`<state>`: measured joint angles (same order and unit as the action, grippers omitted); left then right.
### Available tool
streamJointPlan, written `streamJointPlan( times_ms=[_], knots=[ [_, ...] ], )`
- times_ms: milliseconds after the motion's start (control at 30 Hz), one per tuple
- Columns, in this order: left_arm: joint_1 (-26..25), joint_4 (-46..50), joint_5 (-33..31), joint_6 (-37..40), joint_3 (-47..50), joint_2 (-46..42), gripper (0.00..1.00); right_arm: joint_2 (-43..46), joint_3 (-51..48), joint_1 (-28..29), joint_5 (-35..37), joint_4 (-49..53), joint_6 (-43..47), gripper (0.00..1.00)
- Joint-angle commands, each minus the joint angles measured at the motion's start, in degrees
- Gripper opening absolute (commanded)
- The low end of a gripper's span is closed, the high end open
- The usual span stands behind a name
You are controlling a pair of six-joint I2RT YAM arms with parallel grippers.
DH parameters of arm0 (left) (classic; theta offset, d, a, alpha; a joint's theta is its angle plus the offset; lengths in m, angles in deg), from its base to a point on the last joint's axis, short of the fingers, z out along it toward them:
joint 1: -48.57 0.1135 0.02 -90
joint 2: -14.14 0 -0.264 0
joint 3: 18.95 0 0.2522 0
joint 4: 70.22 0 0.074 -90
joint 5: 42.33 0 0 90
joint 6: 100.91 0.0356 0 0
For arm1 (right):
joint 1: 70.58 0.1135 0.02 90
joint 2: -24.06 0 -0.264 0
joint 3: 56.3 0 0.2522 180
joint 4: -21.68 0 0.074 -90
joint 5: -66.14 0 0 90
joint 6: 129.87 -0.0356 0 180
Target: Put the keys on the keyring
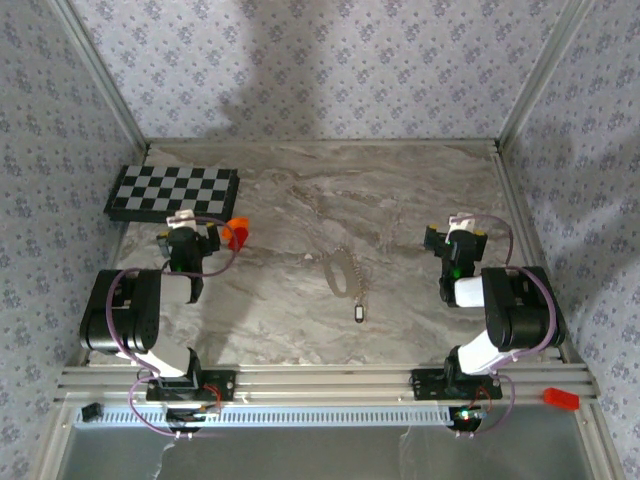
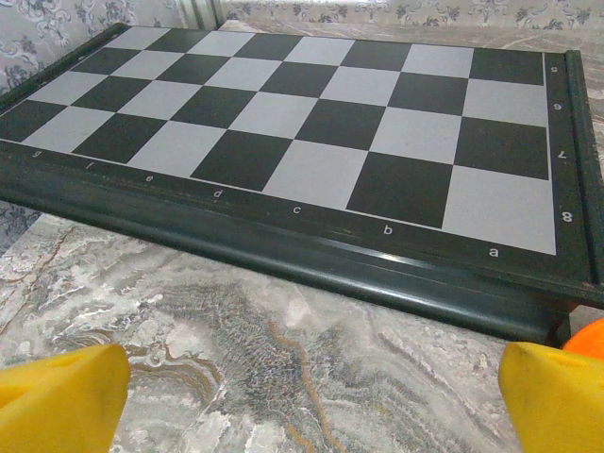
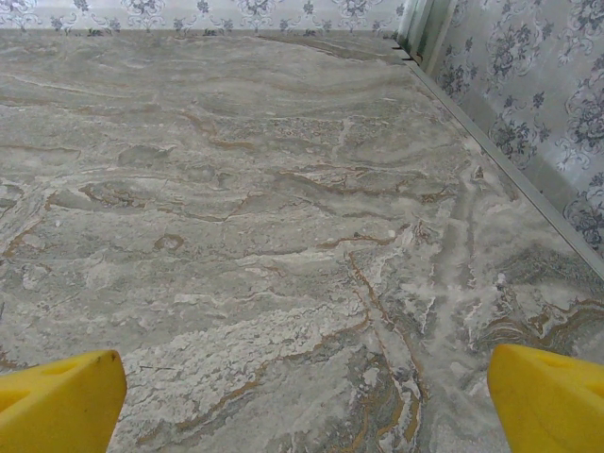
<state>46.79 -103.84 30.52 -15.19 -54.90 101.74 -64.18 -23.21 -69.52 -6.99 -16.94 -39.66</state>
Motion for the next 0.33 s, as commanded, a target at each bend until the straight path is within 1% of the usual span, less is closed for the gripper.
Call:
streamJointPlan(
  times_ms=[0, 300],
  knots=[
    [-0.06, -2.02, 0.44, 0.64, -0.15, 0.43, 1.00, -0.08, 0.97, 0.16, 0.01, 0.02, -0.47, 1.00],
    [-0.05, -2.02, 0.43, 0.66, -0.17, 0.40, 1.00, -0.08, 1.04, 0.08, -0.32, -0.11, -0.40, 1.00]
  ],
)
